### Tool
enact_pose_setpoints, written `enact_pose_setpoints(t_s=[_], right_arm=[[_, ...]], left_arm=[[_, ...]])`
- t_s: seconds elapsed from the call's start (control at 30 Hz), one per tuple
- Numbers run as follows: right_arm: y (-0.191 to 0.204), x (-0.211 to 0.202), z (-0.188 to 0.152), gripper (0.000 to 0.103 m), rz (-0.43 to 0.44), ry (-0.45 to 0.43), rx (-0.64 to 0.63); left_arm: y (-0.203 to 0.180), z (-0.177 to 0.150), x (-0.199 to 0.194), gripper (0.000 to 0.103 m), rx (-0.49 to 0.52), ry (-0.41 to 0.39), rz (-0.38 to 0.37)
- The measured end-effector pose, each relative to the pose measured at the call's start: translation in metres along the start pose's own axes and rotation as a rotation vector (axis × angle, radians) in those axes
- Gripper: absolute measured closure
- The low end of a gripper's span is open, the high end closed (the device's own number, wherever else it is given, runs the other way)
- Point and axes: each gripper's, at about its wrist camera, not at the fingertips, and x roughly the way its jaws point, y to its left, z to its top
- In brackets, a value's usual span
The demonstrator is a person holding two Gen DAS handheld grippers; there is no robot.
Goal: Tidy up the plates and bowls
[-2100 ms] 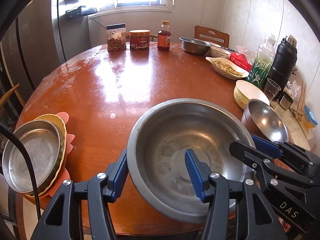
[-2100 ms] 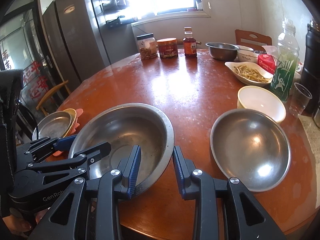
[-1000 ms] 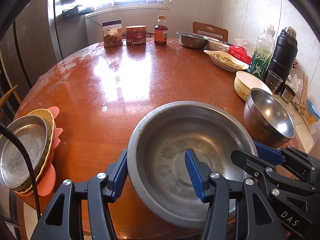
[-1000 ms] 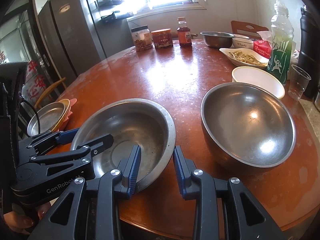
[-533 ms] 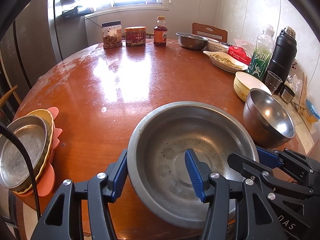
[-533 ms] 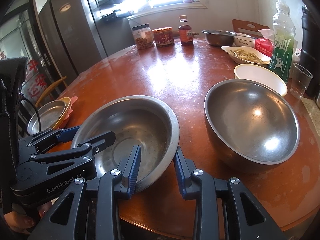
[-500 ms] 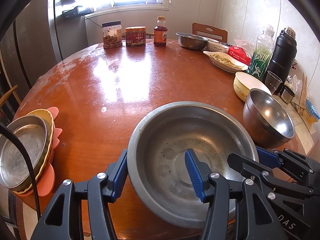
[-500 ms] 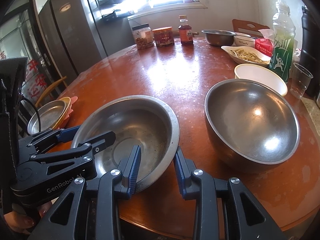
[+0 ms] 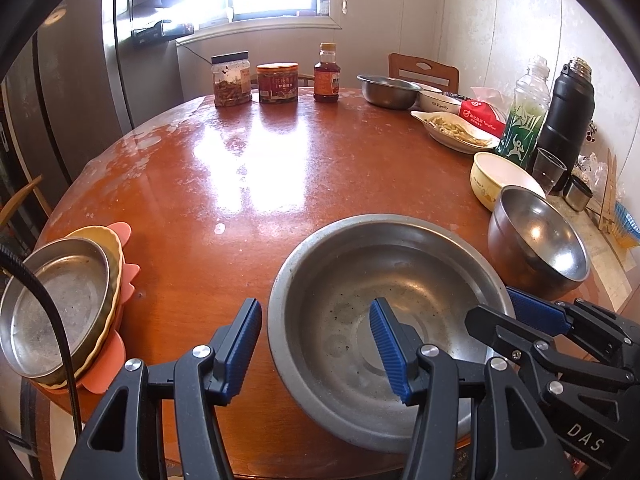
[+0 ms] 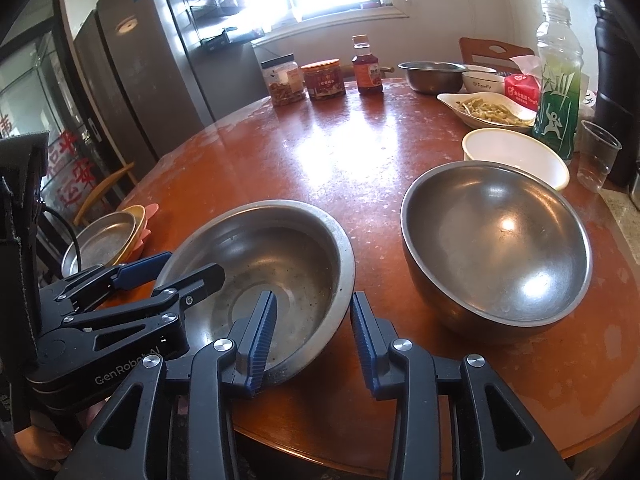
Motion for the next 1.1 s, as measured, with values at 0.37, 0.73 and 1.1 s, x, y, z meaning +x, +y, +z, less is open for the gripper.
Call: enact_pose_setpoints(t_s=[0.37,0.73,1.1], right_arm=[[0.004,-0.010,0.000,0.056,0.020,-0.029,-0.005],[0.007,-0.028,0.005,0.049,0.028,-0.103,-0.012],[-0.002,-0.045,0.009,0.044,0.010,-0.154,0.011]], left_arm=[[0.004,0.001,-0.011,0.047,-0.010,-0.025,0.021],[0.005,0.002,-0.025,0.045,-0.016,-0.057,0.020],[-0.002,0.004,-0.043,0.045,-0.005,-0.092,0.028]])
